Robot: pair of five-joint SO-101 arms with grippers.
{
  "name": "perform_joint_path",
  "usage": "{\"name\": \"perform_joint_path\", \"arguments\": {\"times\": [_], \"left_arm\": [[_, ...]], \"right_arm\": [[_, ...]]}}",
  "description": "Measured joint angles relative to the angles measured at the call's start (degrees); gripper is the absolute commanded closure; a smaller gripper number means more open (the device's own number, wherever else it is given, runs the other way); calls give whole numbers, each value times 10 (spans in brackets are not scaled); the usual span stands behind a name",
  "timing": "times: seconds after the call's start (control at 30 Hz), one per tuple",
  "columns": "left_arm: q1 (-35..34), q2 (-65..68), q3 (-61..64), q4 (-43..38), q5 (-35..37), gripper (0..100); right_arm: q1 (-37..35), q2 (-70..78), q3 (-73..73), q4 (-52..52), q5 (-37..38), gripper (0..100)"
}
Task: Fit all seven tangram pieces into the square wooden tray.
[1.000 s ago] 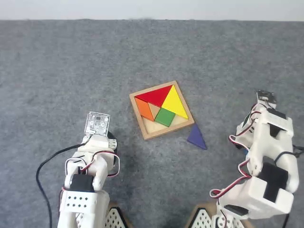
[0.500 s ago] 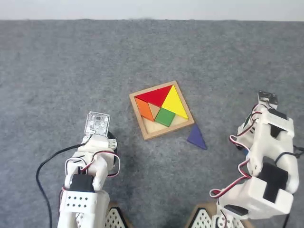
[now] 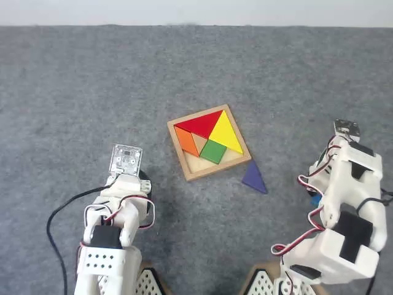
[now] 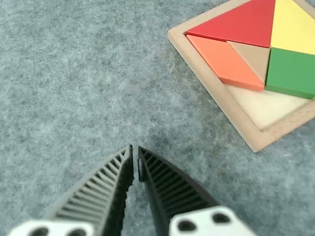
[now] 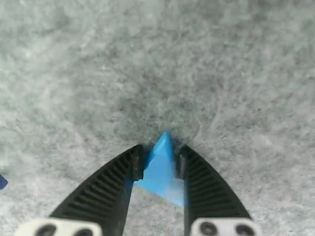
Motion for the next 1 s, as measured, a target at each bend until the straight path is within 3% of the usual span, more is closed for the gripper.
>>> {"name": "perform_joint_path", "arguments": {"times": [0.17,0.27,0.4,0.63,1.0], "left_arm": [[0,0,0,0,0,985],[0,0,0,0,0,985],[0,0,0,0,0,985],[0,0,0,0,0,985],[0,0,0,0,0,985]], "right_arm": [[0,0,0,1,0,915],[-4,0,0,7,3,815],[-30,0,-1,60,68,679],[-33,-80,47,159,115,700],[-33,-100,98,103,172,742]]}}
